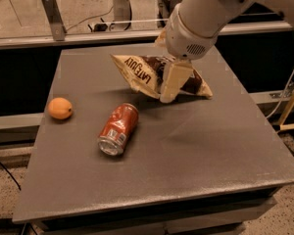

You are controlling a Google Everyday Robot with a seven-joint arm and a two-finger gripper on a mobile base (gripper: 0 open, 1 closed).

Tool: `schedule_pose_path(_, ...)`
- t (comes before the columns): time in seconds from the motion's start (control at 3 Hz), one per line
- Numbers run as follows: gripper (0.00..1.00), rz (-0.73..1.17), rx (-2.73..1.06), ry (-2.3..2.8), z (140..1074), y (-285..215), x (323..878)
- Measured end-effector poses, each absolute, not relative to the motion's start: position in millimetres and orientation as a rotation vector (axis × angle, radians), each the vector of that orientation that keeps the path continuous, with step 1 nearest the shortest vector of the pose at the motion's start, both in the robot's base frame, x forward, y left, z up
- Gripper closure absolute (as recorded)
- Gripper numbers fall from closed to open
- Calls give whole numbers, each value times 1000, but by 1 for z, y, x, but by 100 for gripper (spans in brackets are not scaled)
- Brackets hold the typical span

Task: Pick brown chip bag

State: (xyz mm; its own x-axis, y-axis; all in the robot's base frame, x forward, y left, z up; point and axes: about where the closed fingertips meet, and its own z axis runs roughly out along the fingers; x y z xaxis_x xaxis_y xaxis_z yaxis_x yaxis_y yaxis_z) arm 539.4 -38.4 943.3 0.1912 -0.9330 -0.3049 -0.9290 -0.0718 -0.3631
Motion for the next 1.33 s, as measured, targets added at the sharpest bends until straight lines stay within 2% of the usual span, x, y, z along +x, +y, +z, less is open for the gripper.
schedule_pose_path(0.33,46,-13,-2000,1735,944,-38,538)
schedule_pose_path(0.67,33,-14,-2002,1734,944,-38,538)
schedule_pose_path(1.0,10,-16,-2003,1733,944,-37,537)
schedule_pose_path(1.33,0,-9,-1996,1729,941,-38,539)
